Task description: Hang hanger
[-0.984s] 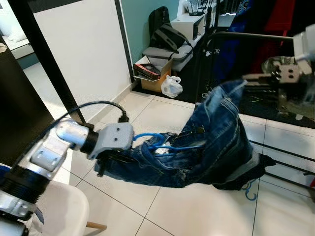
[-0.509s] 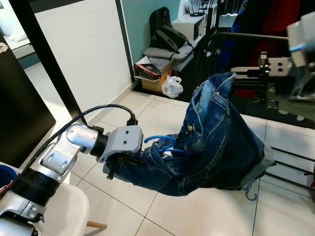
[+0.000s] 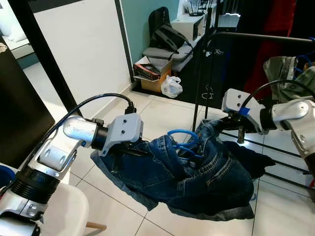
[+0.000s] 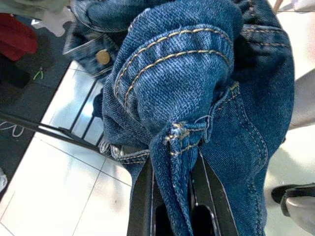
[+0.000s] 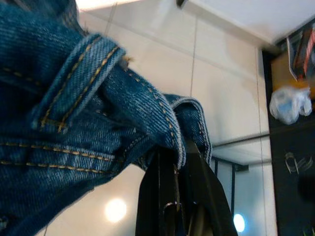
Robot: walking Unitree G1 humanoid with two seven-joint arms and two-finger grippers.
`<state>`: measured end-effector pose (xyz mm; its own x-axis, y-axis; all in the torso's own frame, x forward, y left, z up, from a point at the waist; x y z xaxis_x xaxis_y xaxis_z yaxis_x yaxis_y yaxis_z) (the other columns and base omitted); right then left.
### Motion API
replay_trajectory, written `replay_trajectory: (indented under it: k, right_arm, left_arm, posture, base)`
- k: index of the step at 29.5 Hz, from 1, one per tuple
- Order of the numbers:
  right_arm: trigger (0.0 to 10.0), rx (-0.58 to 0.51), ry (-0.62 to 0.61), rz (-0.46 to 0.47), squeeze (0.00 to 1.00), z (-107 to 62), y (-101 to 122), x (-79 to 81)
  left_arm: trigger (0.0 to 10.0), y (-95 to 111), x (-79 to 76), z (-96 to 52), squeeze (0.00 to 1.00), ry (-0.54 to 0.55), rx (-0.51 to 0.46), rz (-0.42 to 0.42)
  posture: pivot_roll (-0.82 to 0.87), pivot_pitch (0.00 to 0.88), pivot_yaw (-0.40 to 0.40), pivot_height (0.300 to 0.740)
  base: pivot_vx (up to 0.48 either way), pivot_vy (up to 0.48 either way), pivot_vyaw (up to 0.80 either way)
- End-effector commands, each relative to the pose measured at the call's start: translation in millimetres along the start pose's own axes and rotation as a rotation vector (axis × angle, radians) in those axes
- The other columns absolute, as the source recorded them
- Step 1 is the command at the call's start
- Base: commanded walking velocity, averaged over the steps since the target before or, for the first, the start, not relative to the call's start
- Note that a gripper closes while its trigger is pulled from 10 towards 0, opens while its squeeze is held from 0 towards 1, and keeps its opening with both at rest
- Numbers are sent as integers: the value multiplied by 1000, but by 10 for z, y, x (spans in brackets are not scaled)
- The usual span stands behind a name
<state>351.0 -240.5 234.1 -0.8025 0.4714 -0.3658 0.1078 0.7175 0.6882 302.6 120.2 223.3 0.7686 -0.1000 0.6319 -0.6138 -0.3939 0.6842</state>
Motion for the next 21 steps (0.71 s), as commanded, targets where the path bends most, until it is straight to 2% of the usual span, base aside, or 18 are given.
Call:
replay_trajectory:
  k: [1, 3, 4, 5, 7, 8, 10, 13, 14, 18, 19, 20, 21]
  right_arm:
    - [10000, 47, -10, 31, 43, 74, -118, 32]
    - [10000, 54, -32, 62, 43, 110, -158, 23]
    - [10000, 19, -40, 106, 1000, 153, -165, 33]
    - [10000, 19, -40, 106, 1000, 153, -165, 33]
    - [10000, -73, -70, 176, 1000, 200, -130, 13]
    - [10000, -73, -70, 176, 1000, 200, -130, 13]
    - [10000, -140, -113, 242, 1000, 203, -119, -39]
    - [10000, -139, -146, 265, 1000, 191, -174, -71]
    - [10000, -120, -173, 296, 1000, 168, -273, -97]
    - [10000, -120, -173, 296, 1000, 168, -273, -97]
    - [10000, -92, -185, 321, 1000, 140, -378, -101]
    - [10000, -48, -141, 347, 1000, 52, -549, -49]
    - [10000, -48, -141, 347, 1000, 52, -549, -49]
  left_arm:
    - [0, 49, 81, -92, 0, 56, -22, 12]
    - [0, 50, 85, -94, 0, 69, -29, 4]
    - [0, 73, 73, -74, 0, 78, -55, -9]
    - [0, 73, 73, -74, 0, 78, -55, -9]
    - [0, 117, 43, -46, 0, 87, -100, -36]
    - [0, 117, 43, -46, 0, 87, -100, -36]
    - [0, 141, 27, -31, 0, 93, -131, -56]
    - [0, 151, 21, -27, 0, 96, -146, -67]
    - [0, 166, 12, -20, 0, 101, -169, -81]
    - [0, 166, 12, -20, 0, 101, -169, -81]
    - [0, 179, 3, -16, 0, 103, -187, -90]
    - [0, 187, -6, -4, 0, 110, -204, -101]
    - [0, 187, -6, -4, 0, 110, -204, -101]
  posture:
    - [-64, 0, 83, 740]
    - [-64, 0, 83, 740]
    - [-65, 0, 81, 740]
    - [-65, 0, 81, 740]
    - [-65, 0, 81, 740]
    - [-65, 0, 81, 740]
    - [-68, 0, 78, 740]
    - [-68, 0, 77, 740]
    - [-71, 0, 75, 740]
    - [-71, 0, 75, 740]
    - [-71, 0, 75, 740]
    - [-84, 0, 74, 740]
    - [-84, 0, 74, 740]
  base:
    - [0, 0, 0]
    - [0, 0, 0]
    - [0, 0, 0]
    - [0, 0, 0]
    - [0, 0, 0]
    - [0, 0, 0]
    - [0, 0, 0]
    - [0, 0, 0]
    - [0, 0, 0]
    - [0, 0, 0]
    - [0, 0, 0]
    - [0, 0, 0]
    - [0, 0, 0]
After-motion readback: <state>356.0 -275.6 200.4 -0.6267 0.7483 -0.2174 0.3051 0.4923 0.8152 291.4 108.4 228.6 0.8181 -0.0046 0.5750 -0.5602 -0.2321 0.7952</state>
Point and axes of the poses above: a point about 5 cm out from each wrist's last joint towards the gripper, its own z axis pointing out of the wrist towards the gripper, its own y axis along the axis of the wrist's last joint, x = y × z, the point moved 1 cm from there along z, pointing out of the wrist towards the gripper, and after that the axes turned 12 degrees about z, right-handed, at the moved point
